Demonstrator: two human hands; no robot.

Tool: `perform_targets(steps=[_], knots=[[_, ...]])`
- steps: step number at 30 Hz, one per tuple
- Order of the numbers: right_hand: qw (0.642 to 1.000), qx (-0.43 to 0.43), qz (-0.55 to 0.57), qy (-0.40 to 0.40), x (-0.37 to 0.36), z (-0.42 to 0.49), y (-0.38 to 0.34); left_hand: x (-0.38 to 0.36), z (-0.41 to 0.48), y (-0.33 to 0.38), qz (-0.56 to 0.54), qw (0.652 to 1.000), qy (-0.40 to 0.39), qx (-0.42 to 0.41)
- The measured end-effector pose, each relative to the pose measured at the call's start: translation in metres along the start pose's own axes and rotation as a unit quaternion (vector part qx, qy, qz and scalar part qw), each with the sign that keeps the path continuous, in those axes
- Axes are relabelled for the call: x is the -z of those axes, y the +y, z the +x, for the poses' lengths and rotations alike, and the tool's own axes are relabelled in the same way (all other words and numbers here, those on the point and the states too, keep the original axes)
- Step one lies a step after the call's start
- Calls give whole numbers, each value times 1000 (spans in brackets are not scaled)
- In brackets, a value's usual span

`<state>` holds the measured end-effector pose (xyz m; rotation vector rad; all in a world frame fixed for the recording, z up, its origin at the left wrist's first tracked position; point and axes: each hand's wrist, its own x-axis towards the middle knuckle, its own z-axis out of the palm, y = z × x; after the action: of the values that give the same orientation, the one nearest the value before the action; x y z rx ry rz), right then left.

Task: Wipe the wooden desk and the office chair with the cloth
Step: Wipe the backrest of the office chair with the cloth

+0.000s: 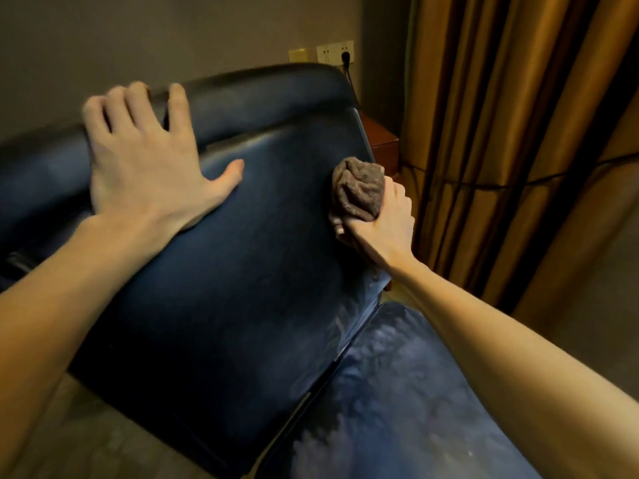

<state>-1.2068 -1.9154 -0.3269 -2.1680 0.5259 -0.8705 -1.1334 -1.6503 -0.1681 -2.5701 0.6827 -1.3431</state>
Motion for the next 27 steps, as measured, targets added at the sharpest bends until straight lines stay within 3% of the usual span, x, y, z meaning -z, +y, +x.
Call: perform_targets(steps=[4, 7, 9, 12, 15, 19, 23, 27], knots=[[999, 6, -44, 21, -35, -42, 5, -3, 4, 1, -50, 999, 9, 17], [997, -8, 30, -64, -84, -119, -7, -3, 4, 0, -53, 998, 15, 13], [988, 27, 99, -118, -102, -174, -28, -2, 2, -2, -50, 999, 15, 11], [975, 70, 156, -140, -85, -221, -46, 5, -2, -3, -38, 999, 11, 7], [958, 84, 192, -195, -46, -210, -50, 15, -1, 3, -13, 1000, -3, 0], [967, 63, 223, -103, -3, -161, -45, 30, -10, 6, -18, 997, -56, -48], [965, 24, 248, 78, 35, -89, -52, 39, -61, -12, -19, 978, -68, -197], [982, 13, 181, 47, 41, -43, -61, 53, -102, -33, 2, 979, -59, -193]])
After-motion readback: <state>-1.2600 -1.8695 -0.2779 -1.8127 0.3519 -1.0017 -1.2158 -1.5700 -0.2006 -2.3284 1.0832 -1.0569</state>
